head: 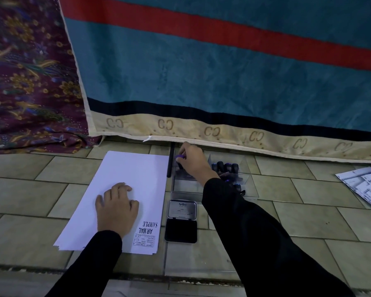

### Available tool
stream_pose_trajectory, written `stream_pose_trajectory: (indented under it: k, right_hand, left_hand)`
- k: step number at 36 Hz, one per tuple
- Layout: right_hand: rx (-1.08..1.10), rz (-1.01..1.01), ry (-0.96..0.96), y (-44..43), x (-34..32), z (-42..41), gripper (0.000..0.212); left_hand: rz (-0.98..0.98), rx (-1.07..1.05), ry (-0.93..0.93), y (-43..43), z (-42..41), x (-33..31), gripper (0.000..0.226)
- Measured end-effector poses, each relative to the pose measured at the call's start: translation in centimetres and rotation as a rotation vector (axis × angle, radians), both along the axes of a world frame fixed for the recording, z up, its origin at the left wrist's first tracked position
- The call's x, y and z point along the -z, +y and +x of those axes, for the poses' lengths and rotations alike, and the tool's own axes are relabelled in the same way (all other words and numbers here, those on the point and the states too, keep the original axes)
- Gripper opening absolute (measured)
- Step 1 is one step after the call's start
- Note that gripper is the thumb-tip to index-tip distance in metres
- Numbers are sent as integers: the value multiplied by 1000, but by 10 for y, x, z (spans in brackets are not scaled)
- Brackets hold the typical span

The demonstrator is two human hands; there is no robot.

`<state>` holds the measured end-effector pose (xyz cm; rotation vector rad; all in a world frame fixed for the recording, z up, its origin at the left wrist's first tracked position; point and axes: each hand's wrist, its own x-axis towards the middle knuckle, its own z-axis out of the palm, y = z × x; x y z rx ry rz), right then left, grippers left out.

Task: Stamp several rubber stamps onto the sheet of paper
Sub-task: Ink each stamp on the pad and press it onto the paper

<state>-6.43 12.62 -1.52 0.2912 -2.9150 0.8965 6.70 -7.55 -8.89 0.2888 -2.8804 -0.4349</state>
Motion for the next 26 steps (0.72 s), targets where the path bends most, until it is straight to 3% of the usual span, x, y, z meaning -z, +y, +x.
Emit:
stream_pose_trajectory:
  k: [3,8,13,17,21,26]
  right_hand:
    - [23,-91,29,4,-1,3,34]
    - [62,-233,170,18,-17,22,26]
    - [39,-399,190,29,-34,71,23]
    - [-55,-381,165,28,-31,115,23]
    - [-150,-249,135,27,-13,148,20]
    - [-165,-221,114,30,5,169,19]
  left_hand:
    - [47,-1,-82,-5,-6,-2,31]
    - [132,9,-58,-6,-6,-10,36]
    - [200,294,73,7,14,-5,36]
    - [247,550,16,24,27,2,67]
    - [163,629,-64,34,30,7,104]
    - [163,630,-96,37,29,7,112]
